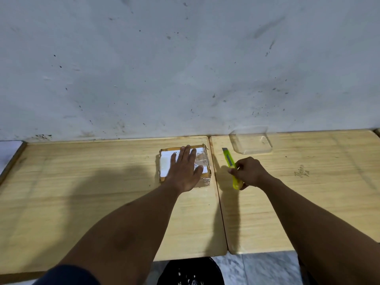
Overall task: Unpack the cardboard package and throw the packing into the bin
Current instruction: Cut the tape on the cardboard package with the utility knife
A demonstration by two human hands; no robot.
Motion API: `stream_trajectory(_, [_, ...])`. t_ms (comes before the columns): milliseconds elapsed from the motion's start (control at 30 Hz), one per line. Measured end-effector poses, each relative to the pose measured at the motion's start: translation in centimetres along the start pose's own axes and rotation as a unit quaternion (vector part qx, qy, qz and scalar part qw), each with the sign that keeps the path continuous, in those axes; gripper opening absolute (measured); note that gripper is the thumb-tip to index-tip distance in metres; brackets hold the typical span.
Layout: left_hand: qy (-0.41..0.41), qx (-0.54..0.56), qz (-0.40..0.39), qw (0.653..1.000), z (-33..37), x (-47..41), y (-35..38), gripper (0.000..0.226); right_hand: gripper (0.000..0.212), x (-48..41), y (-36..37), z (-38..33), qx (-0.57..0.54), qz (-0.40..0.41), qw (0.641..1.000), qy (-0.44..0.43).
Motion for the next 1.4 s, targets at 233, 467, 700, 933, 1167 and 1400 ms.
stream_trajectory(233, [-0.024, -0.046, -0.013, 0.999, -0.3, -1.4, -0.1, 0.066, 0.037, -0.3, 0.0, -3.0, 0.0, -0.02, 0.999, -0.045])
stream_trajectory(467, [-0.019, -0.04, -0.004, 0.999, -0.4, -1.3, 0.1, 0.066, 0.036, -0.8, 0.5, -3.6, 0.032, -0.017, 0.997, -0.068])
stream_trajectory(700, [-0.022, -0.039, 0.0, 0.999, -0.4, -1.4, 0.1, 0.065, 0.038, -1.0, 0.9, -3.7, 0.059, -0.016, 0.995, -0.074])
stream_trajectory(933, [-0.022, -0.031, 0.009, 0.999, -0.3, -1.3, 0.2, 0.065, 0.04, -0.7, 1.2, -3.5, 0.062, -0.006, 0.994, -0.088])
stream_trajectory(1167, [-0.019, -0.034, 0.012, 0.999, -0.4, -1.3, -0.1, 0.064, 0.042, -0.8, 0.9, -3.6, 0.055, -0.024, 0.994, -0.096])
stream_trajectory(1400, [-0.011, -0.047, 0.035, 0.998, -1.4, -1.3, -0.5, 0.061, 0.027, -0.7, 1.0, -4.3, -0.008, -0.051, 0.998, -0.039])
Point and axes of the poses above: each hand's wrist, its own x-axis away from the middle knuckle, its own y-axis out of the palm, z = x × y, the point moved 1 cm from there along -x, towards the middle knuckle, and after that the axes turned 9 degrees about -z, right-handed, at the moved point
